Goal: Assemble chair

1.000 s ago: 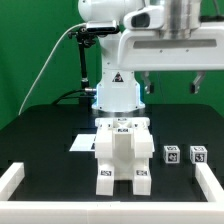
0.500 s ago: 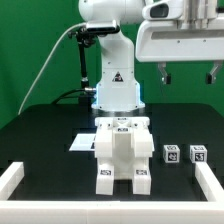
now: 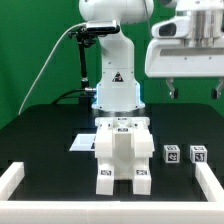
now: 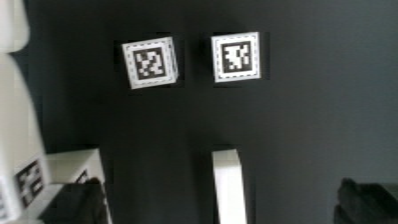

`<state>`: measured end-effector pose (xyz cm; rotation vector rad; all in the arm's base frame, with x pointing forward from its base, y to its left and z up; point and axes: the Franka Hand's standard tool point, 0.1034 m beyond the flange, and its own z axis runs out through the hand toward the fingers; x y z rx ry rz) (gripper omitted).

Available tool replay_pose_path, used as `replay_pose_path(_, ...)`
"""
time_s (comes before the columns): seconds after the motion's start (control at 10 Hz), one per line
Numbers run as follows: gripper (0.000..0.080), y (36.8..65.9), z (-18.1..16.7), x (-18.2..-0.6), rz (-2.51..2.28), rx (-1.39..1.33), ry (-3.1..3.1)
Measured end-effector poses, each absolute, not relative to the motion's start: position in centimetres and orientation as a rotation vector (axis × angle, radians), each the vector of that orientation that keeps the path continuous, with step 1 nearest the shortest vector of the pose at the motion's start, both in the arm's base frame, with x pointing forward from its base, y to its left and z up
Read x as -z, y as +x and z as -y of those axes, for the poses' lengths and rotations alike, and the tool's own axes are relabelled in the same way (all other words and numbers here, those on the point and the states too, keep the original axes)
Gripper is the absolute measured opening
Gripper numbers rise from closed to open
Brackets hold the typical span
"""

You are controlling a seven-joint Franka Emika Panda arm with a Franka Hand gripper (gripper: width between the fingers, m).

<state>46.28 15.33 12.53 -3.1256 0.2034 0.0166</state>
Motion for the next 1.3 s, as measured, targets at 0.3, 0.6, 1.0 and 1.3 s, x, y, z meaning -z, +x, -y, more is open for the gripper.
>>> replay_pose_path(0.3,0.0649,46.7,-16.8,-8.9,-0.178,0.113,-3.12)
replay_pose_path(0.6,0.0649,46.6,-16.8,-8.9,-0.176,0.097,-3.124)
replay_pose_path(1.0,0.0649,45.5,-17.0,-5.2,-0.156,0.138,-3.131)
replay_pose_path(1.3,0.0649,44.8,-17.7,-2.9,-0.121,0.11,-3.147)
